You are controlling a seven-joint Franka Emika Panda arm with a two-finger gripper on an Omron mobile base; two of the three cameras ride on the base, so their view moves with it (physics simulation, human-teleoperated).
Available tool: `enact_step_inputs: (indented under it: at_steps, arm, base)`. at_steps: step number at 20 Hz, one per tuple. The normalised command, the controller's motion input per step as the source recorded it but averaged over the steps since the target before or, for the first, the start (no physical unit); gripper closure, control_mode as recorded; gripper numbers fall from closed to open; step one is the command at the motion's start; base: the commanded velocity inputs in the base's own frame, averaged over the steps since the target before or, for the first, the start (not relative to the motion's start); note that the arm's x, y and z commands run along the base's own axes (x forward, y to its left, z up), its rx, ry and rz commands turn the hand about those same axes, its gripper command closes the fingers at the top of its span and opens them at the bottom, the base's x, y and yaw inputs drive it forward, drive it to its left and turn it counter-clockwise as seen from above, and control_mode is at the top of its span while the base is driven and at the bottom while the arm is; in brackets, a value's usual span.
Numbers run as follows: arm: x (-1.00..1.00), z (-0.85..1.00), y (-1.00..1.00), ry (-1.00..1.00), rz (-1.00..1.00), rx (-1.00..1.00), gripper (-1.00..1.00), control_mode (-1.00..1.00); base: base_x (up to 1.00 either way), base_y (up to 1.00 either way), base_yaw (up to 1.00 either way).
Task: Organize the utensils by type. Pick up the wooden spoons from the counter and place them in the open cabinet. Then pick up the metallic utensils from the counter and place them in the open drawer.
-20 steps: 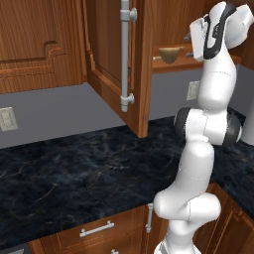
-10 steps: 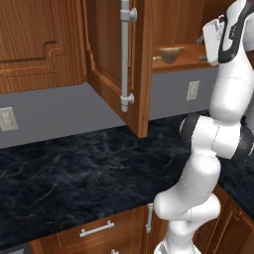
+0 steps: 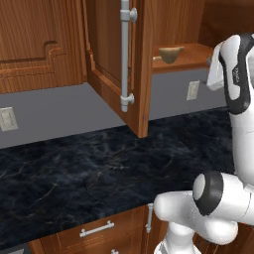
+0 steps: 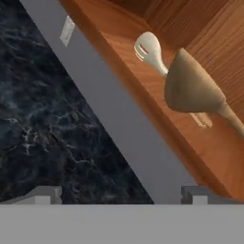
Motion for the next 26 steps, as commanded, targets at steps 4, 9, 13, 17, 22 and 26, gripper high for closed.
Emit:
enact_step_inputs:
  at_steps: [4, 9, 13, 17, 22, 26]
  arm:
    - [-0.96, -0.81, 0.55, 0.0, -0.5, 0.0, -1.0, -1.0]
    - [-0.71, -0.73, 0.45, 0.08, -0.59, 0.0, -1.0, -1.0]
    - [-0.39, -0.48, 0.07, 0.21, -0.59, 0.14, -1.0, -1.0]
    - [-0.65, -0.36, -0.06, 0.02, -0.74, 0.3, -1.0, -1.0]
    - [-0.62, -0.31, -0.1, 0.03, -0.65, 0.41, -1.0, -1.0]
    - [-0.4, -0.32, -0.18, 0.13, -0.3, 0.45, -1.0, -1.0]
  base:
    - [0.0, 0.0, 0.0]
    - [0.0, 0.0, 0.0]
    - [0.0, 0.0, 0.0]
    - [0.0, 0.0, 0.0]
    - [0.0, 0.0, 0.0]
    - [0.0, 0.0, 0.0]
